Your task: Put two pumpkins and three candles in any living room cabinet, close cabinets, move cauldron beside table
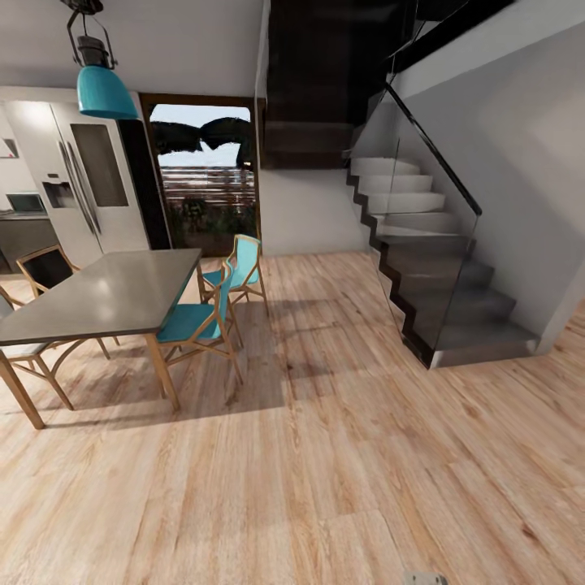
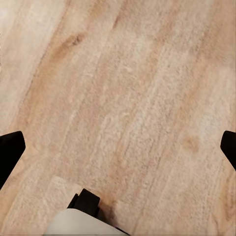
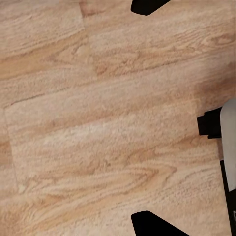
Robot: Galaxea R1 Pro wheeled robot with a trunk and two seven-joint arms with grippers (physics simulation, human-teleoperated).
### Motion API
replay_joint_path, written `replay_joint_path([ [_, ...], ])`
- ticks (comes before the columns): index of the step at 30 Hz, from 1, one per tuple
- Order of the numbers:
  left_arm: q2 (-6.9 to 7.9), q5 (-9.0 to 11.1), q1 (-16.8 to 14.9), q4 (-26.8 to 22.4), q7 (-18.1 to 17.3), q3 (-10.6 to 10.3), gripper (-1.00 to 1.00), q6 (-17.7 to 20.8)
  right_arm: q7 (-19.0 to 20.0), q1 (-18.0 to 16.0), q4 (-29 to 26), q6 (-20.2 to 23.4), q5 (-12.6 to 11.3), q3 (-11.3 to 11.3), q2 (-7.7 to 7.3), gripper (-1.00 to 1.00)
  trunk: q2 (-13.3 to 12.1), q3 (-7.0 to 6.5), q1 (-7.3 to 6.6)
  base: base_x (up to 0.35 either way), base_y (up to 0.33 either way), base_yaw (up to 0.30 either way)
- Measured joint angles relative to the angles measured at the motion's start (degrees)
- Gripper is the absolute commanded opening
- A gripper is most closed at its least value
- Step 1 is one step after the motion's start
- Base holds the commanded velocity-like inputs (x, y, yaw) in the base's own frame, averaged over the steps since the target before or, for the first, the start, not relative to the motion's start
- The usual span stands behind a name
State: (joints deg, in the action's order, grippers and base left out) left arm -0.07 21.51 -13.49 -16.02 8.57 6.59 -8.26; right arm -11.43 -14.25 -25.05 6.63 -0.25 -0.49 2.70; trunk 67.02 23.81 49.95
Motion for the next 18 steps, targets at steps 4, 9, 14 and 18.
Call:
replay_joint_path([
  [4,0.1,-0.08,-0.01,-0.04,-0.02,0.15,1.0,-0.05,0.0,-0.01,0.09,-0.02,0.01,-0.04,0.0,1.0,-1.61,-0.71,-0.88,0.0,0.0,0.0],
  [9,0.07,-0.06,0.0,-0.41,0.03,0.14,1.0,-0.52,-0.08,0.01,0.19,-0.03,0.08,0.0,0.02,1.0,-2.02,-0.89,-1.11,0.0,0.0,0.0],
  [14,0.03,-0.02,0.0,-0.11,0.08,0.09,1.0,-0.45,-0.23,0.0,0.21,-0.04,0.16,0.02,0.08,1.0,-2.02,-0.89,-1.11,0.013,0.0,0.004],
  [18,0.01,-0.01,0.0,0.05,0.08,0.14,1.0,-0.42,-0.25,-0.01,0.22,-0.04,0.21,0.06,0.09,1.0,-2.02,-0.89,-1.13,0.205,0.0,0.075],
])
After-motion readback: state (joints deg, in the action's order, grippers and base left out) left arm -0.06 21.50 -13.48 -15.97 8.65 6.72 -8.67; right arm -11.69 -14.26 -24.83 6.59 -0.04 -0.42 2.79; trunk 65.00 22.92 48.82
